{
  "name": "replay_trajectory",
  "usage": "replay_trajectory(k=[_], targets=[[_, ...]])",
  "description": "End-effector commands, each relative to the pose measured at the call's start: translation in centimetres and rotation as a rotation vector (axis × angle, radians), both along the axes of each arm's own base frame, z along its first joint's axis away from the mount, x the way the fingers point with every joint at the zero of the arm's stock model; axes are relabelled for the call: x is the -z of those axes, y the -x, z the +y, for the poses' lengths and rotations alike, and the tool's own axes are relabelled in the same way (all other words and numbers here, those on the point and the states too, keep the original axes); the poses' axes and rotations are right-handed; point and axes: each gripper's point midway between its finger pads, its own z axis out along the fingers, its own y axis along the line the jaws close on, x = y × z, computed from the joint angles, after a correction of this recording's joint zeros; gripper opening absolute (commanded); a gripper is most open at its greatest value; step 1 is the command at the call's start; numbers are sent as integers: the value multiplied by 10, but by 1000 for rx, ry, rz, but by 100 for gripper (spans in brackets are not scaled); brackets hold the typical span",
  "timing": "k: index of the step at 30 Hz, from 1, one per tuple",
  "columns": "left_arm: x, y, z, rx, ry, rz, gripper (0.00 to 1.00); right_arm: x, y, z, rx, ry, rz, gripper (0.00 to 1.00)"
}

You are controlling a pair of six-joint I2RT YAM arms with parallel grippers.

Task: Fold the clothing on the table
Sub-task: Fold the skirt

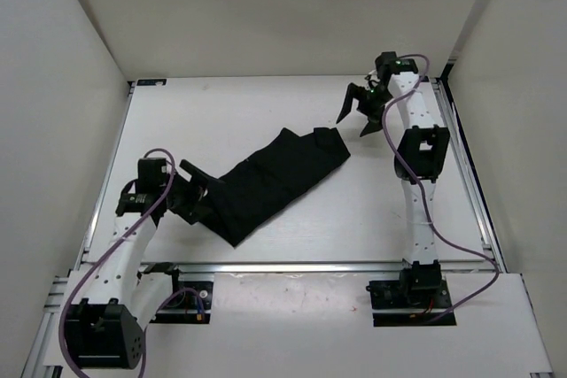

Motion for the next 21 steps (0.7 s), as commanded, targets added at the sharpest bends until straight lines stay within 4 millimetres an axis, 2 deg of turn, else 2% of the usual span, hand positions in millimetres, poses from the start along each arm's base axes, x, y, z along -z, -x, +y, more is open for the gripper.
replay_trajectory(k=[1, 3, 4, 5, 6, 7, 8, 9, 10, 11, 12, 14, 15, 17, 18, 19, 20, 21], targets=[[-27, -27, 17, -22, -34, -133, 98, -56, -1, -7, -2, -10, -114, 100], [-34, -33, 15, 1, -53, -139, 98, -73, -7, -12, 6, -8, -172, 99], [-28, -27, 11, 37, -66, -108, 99, -86, -5, -13, 9, -1, -200, 99], [-30, -26, 2, 75, -89, -114, 99, -86, -2, -18, 13, -9, -189, 99], [-35, -26, -2, 103, -100, -139, 99, -95, -1, -24, 28, -23, -200, 99], [-33, -20, -12, 137, -104, -137, 99, -94, 5, -34, 43, -26, -179, 99], [-33, -17, -23, 155, -102, -140, 98, -81, 14, -38, 55, -32, -114, 99], [-37, -17, -30, 152, -83, -157, 99, -82, 21, -48, 74, -30, -100, 99], [-35, -12, -45, 196, -76, -160, 99, -89, 26, -47, 71, -45, -101, 99], [-35, -7, -58, 217, -70, -155, 98, -88, 28, -56, 98, -58, -86, 99], [-36, -5, -69, 248, -82, -157, 99, -89, 28, -57, 102, -82, -83, 99], [-39, -11, -83, 304, -148, -176, 98, -93, 27, -57, 102, -136, -82, 99], [-38, -16, -80, 328, -233, -212, 99, -100, 21, -57, 92, -153, -120, 99], [-41, -28, -79, 391, -358, -202, 99, -100, 12, -56, 82, -125, -148, 99], [-45, -29, -84, 437, -397, -227, 99, -106, 9, -57, 87, -115, -166, 99], [-54, -42, -91, 461, -406, -259, 98, -106, 3, -53, 77, -101, -192, 99], [-63, -53, -104, 482, -394, -294, 99, -99, 0, -47, 61, -71, -190, 99], [-70, -58, -114, 512, -380, -334, 99, -104, -1, -33, 34, -51, -217, 99]])
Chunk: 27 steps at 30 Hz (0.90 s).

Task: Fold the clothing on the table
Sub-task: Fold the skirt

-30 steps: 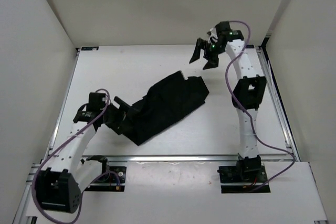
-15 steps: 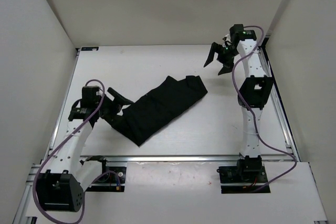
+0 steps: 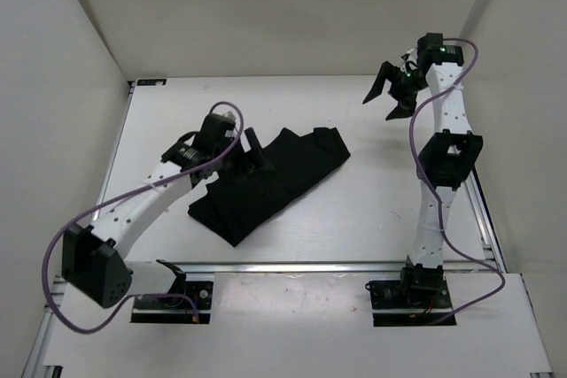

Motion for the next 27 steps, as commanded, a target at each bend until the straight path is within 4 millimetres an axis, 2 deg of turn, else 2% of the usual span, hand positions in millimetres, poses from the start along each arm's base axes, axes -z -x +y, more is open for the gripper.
replay_trajectory(k=[1, 3, 5, 6, 7, 8, 9, 10, 11, 12, 13, 15, 17, 18, 22, 24, 26, 27], targets=[[-25, -33, -16, 85, -65, -152, 98, -16, -9, 32, -73, 78, -100, 99], [-16, -52, -34, 111, -83, -137, 98, -19, -4, 46, -99, 120, -112, 99], [-4, -62, -42, 111, -95, -92, 98, -24, 0, 45, -95, 144, -122, 93], [2, -58, -52, 135, -71, -71, 99, -29, 0, 37, -74, 139, -128, 82], [4, -59, -60, 133, -48, -58, 98, -30, 0, 33, -61, 125, -122, 55], [18, -55, -61, 126, -49, -29, 81, -36, -1, 25, -52, 118, -137, 18], [29, -49, -63, 131, -33, -14, 64, -40, -1, 13, -18, 111, -134, 5], [38, -47, -60, 115, -28, 6, 53, -37, 1, 12, -15, 106, -121, 0], [50, -43, -54, 103, -40, 14, 20, -36, 1, -1, 9, 102, -110, 1], [59, -40, -49, 92, -44, 11, 4, -43, 3, -10, 29, 90, -120, 0], [61, -42, -50, 96, -30, -1, 0, -46, 7, -17, 37, 83, -116, 0], [67, -37, -52, 114, 4, -9, 0, -49, 12, -24, 50, 65, -111, 0], [60, -39, -66, 125, 112, -37, 0, -52, 16, -23, 47, 41, -112, 0], [70, -36, -66, 116, 116, -12, 0, -51, 16, -24, 49, 28, -104, 0], [84, -40, -72, 106, 152, -15, 0, -58, 17, -7, -3, -53, -121, 0], [82, -44, -77, 110, 191, -42, 0, -59, 15, -4, -15, -89, -128, 0], [102, -39, -72, 109, 174, 12, 0, -61, 12, -2, -20, -136, -137, 0], [113, -31, -73, 127, 173, 60, 0, -55, 10, -4, -15, -148, -124, 0]])
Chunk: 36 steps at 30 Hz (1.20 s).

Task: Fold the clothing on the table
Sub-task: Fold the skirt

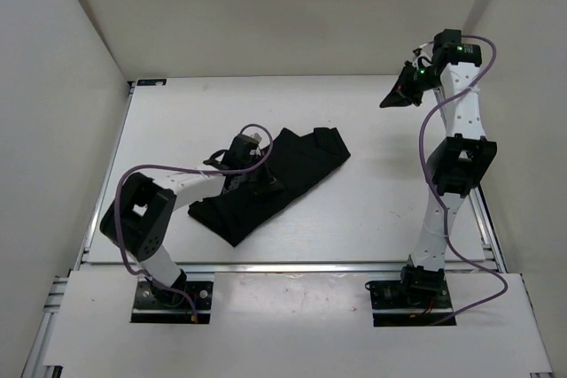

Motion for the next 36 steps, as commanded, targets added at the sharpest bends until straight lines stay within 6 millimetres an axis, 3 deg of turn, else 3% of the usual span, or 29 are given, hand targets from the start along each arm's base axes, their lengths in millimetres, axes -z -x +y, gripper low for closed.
replay_trajectory(k=[1, 3, 5, 8, 14, 18, 23, 26, 28, 29, 31, 32, 35, 36], targets=[[18, 8, -5, 38, 59, 58, 0, -18, 0, 9, -50, -96, -63, 6], [44, 25, 1, 82, 25, 143, 0, -8, -2, 6, -44, -113, -34, 28], [54, 29, 9, 117, -32, 152, 0, 0, 1, 6, -47, -133, -4, 50], [66, 23, 24, 161, -119, 170, 0, 14, 6, 9, -45, -139, 46, 64], [73, 19, 27, 264, -228, 228, 0, 54, 30, 16, -52, -181, 204, 71], [29, 0, 19, 222, -158, 129, 0, 69, 36, 45, -114, -266, 246, 74], [-12, -9, 28, 161, -82, 80, 0, 106, 34, 60, -147, -220, 317, 73], [-29, -11, 33, 148, -62, 50, 0, 116, 19, 66, -155, -225, 276, 73], [-38, -16, 41, 128, -46, 40, 0, 124, 21, 74, -144, -255, 285, 73], [-33, -16, 46, 117, -59, 54, 0, 122, 17, 75, -138, -258, 247, 73], [-34, -19, 49, 113, -63, 53, 0, 144, 41, 88, -141, -257, 319, 73], [-31, -19, 49, 114, -72, 66, 0, 143, 43, 88, -138, -252, 297, 73], [-25, -17, 48, 124, -100, 68, 0, 167, 76, 84, -91, -267, 354, 73], [-25, -17, 47, 121, -99, 68, 0, 165, 79, 81, -78, -267, 344, 72]])
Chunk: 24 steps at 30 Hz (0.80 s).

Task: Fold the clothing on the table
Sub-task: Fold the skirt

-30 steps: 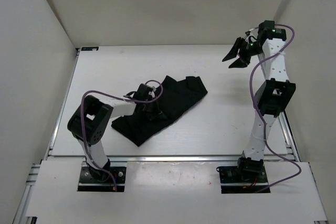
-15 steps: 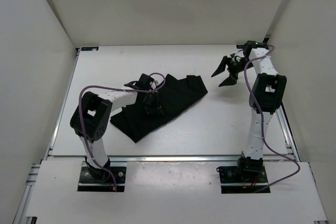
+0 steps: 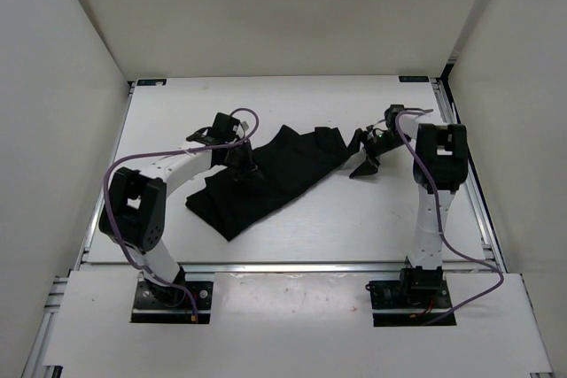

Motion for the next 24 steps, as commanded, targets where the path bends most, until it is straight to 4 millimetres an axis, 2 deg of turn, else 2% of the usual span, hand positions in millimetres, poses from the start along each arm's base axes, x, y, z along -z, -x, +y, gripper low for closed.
replay_trajectory(k=[1, 4, 6, 7, 8, 12, 13, 14, 17, 23, 24], targets=[[-6, 2, -1, 15, -11, -23, 0, -9, 2, -3, 69, -15, -94, 73], [-2, 7, 7, -11, -27, -29, 0, 1, 11, -5, 97, 3, -93, 73], [-4, 8, 17, -38, -30, -46, 0, 2, 10, -7, 111, 24, -110, 73], [5, 13, 26, -52, -50, -27, 0, 7, 6, -9, 129, 43, -124, 72], [4, 15, 33, -63, -61, -30, 0, 8, 3, -6, 141, 56, -142, 72], [21, 27, 54, -104, -117, 0, 0, 6, -12, 0, 221, 86, -241, 72], [23, 28, 54, -113, -117, 8, 0, 7, -10, 4, 246, 79, -217, 73], [27, 31, 57, -126, -121, 19, 0, 6, -18, 5, 260, 84, -245, 72], [29, 34, 51, -122, -115, 5, 0, 11, -25, 13, 265, 122, -270, 72], [40, 35, 50, -114, -131, 31, 0, 19, -41, 18, 302, 105, -292, 73], [42, 36, 49, -99, -134, 35, 0, 25, -40, 18, 303, 110, -282, 72]])
